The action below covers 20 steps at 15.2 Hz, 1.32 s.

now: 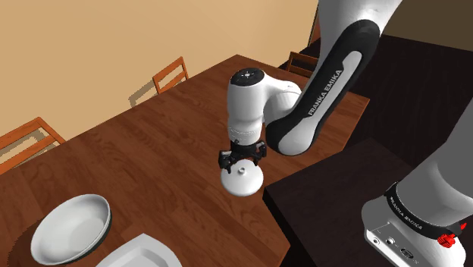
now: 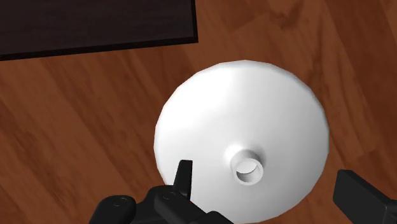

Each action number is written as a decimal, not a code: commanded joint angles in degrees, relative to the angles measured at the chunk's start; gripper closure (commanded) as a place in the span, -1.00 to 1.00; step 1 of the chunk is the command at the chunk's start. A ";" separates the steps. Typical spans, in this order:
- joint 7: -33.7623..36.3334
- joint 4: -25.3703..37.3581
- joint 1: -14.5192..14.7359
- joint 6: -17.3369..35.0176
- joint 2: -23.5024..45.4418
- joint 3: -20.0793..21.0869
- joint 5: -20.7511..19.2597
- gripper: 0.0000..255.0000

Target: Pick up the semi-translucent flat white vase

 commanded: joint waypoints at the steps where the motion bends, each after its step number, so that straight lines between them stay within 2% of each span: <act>1: 2.62 0.69 1.96 1.21 2.14 -2.70 -3.52 -1.00; 3: 5.39 1.59 4.31 2.58 4.55 -5.73 -7.05 -1.00; 5: 5.34 1.58 4.38 2.60 4.53 -5.79 -6.99 -1.00; 6: 5.31 1.65 4.38 2.54 4.56 -5.76 -6.94 1.00; 15: 5.34 1.59 4.38 2.60 4.53 -5.79 -6.98 1.00; 20: -0.14 -0.07 -0.25 -0.10 -0.18 0.22 0.08 1.00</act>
